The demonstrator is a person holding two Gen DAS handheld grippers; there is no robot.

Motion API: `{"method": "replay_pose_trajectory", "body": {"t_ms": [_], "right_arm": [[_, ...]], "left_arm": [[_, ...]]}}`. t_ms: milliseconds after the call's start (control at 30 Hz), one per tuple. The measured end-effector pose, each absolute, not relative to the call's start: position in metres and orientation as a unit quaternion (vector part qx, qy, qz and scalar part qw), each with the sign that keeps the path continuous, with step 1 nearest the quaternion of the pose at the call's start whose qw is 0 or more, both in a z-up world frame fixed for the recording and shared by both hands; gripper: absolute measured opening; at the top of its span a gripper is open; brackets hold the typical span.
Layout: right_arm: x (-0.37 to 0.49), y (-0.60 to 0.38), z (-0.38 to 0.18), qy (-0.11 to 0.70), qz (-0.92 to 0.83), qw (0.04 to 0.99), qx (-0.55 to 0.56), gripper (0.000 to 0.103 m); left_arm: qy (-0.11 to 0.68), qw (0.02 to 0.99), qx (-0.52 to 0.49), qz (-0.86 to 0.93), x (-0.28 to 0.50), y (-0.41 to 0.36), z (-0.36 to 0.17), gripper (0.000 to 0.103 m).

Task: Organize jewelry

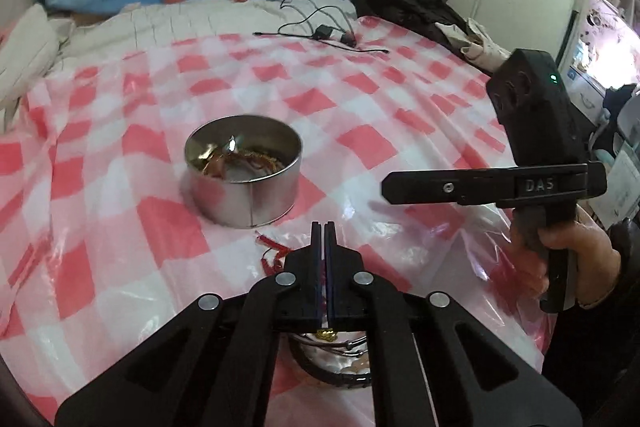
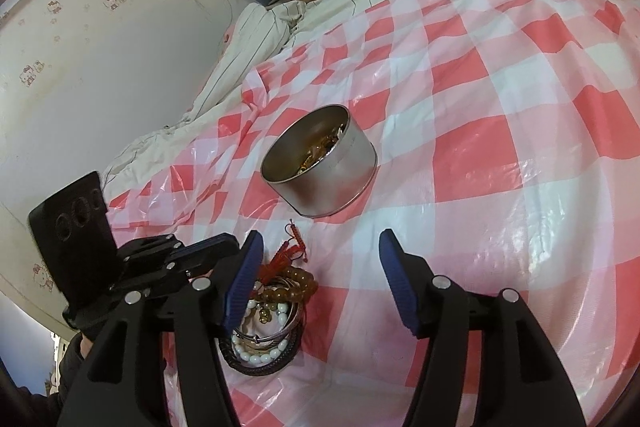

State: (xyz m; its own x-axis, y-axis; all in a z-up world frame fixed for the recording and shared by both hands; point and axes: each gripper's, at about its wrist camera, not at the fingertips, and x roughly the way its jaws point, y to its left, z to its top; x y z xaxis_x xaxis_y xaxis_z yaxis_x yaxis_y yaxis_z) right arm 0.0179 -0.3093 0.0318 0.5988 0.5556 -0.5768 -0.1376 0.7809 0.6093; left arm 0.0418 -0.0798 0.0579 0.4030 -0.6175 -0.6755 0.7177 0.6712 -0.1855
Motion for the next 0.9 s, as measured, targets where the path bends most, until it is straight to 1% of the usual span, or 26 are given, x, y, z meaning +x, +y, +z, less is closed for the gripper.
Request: {"method": "replay_pose_trajectory", "body": {"t_ms": [167, 200, 233, 267, 300, 333, 400, 433, 467, 500, 533, 567, 900], "right_arm": [[0.019, -0.305, 0.031, 0.404, 0.210, 0.853, 0.256, 0.063], [0.019, -0.304, 0.031, 0.405, 0.210, 0.853, 0.255, 0.063], [0.019, -0.305, 0.030, 0.405, 0.210, 0.852, 0.256, 0.063], [0.019, -0.305, 0.030, 0.406, 0.209, 0.852, 0.257, 0.063], [0.019, -0.305, 0.030, 0.406, 0.208, 0.852, 0.257, 0.063], [0.019, -0.305, 0.030, 0.406, 0.208, 0.852, 0.258, 0.063], [0.019, -0.305, 0.029, 0.406, 0.208, 0.852, 0.258, 0.063], [0.019, -0.305, 0.029, 0.406, 0.209, 0.852, 0.257, 0.063], [0.019, -0.305, 0.029, 0.407, 0.209, 0.851, 0.257, 0.063], [0.019, -0.305, 0.029, 0.407, 0.210, 0.851, 0.257, 0.063], [0.019, -0.305, 0.029, 0.407, 0.210, 0.851, 0.257, 0.063], [0.019, -0.304, 0.029, 0.408, 0.210, 0.851, 0.257, 0.063], [0.020, -0.296, 0.027, 0.415, 0.225, 0.846, 0.247, 0.063]], "left_arm": [[0.381, 0.843, 0.043, -0.377, 0.052, -0.067, 0.059, 0.001], [0.380, 0.839, 0.046, -0.387, 0.051, -0.069, 0.061, 0.004], [0.379, 0.830, 0.057, -0.404, 0.047, -0.074, 0.061, 0.015], [0.375, 0.828, 0.067, -0.411, 0.043, -0.078, 0.061, 0.025], [0.371, 0.826, 0.080, -0.417, 0.039, -0.083, 0.060, 0.043], [0.369, 0.825, 0.101, -0.415, 0.034, -0.091, 0.056, 0.045], [0.378, 0.824, 0.136, -0.399, 0.032, -0.101, 0.047, 0.045], [0.387, 0.822, 0.146, -0.391, 0.032, -0.104, 0.042, 0.040], [0.393, 0.820, 0.153, -0.387, 0.032, -0.106, 0.038, 0.033], [0.399, 0.818, 0.159, -0.383, 0.032, -0.107, 0.035, 0.020], [0.402, 0.818, 0.160, -0.379, 0.033, -0.106, 0.034, 0.012], [0.404, 0.820, 0.153, -0.376, 0.035, -0.104, 0.034, 0.008], [0.413, 0.829, -0.031, -0.375, 0.063, -0.055, 0.049, 0.008]]}}
